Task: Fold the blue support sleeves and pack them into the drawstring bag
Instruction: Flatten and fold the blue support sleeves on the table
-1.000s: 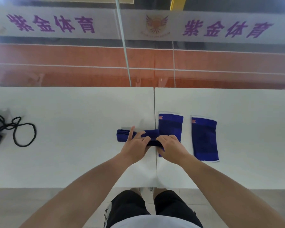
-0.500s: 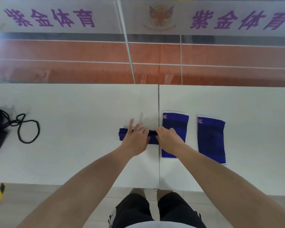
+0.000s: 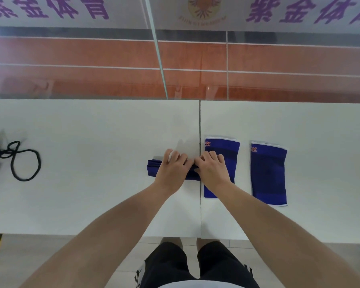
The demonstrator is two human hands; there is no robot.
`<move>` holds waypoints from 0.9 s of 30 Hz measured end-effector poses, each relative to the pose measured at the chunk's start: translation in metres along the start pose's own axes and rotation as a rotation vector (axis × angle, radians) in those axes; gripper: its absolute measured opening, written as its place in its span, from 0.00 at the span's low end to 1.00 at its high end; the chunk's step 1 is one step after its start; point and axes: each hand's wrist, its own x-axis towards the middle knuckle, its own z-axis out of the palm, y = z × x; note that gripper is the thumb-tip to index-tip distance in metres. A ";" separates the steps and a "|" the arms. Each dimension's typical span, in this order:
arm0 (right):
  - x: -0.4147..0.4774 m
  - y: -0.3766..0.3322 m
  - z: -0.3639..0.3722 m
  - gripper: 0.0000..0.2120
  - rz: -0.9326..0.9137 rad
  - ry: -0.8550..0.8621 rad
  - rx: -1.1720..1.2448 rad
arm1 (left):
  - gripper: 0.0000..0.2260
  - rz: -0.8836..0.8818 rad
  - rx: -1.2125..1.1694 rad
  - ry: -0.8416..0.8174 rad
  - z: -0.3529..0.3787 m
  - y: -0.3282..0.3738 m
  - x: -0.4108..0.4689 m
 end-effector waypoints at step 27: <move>-0.114 0.097 0.003 0.23 -0.138 -0.152 -0.005 | 0.15 0.237 -0.182 -0.245 0.001 0.096 -0.017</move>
